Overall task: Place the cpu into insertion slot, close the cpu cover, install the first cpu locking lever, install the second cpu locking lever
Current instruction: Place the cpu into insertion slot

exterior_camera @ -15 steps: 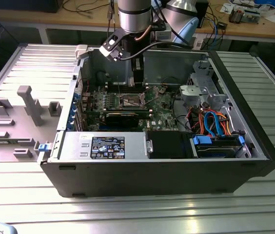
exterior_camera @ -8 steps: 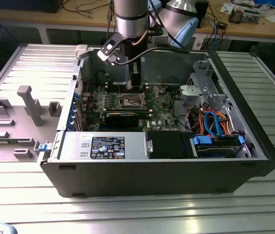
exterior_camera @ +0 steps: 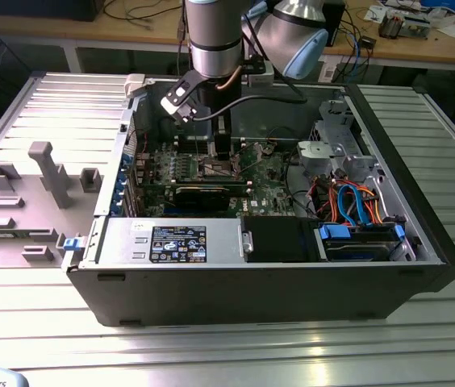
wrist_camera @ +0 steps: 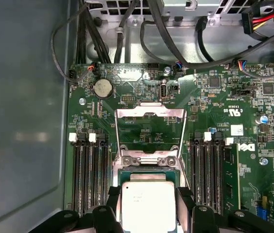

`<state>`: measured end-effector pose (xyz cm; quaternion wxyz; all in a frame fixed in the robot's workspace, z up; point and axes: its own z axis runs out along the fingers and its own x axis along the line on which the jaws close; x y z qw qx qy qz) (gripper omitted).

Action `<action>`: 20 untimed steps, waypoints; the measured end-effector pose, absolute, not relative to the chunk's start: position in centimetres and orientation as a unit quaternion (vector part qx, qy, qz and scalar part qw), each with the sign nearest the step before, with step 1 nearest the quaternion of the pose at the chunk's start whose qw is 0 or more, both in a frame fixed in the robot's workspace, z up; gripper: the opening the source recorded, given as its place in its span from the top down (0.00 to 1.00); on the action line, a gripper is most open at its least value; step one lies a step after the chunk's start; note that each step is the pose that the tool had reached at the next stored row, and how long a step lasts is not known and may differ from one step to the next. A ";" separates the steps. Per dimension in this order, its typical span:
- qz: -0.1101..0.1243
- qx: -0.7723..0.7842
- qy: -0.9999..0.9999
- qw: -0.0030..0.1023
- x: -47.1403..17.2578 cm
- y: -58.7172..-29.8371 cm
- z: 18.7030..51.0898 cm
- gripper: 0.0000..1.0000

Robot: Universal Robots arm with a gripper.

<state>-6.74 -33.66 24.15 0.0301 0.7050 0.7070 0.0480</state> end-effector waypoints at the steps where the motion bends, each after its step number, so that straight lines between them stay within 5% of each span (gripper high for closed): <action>1: 0.048 0.705 0.707 0.030 -6.7 -33.7 24.1 0.46; 20: 0.048 0.705 0.707 0.030 -7.0 -33.7 22.7 0.46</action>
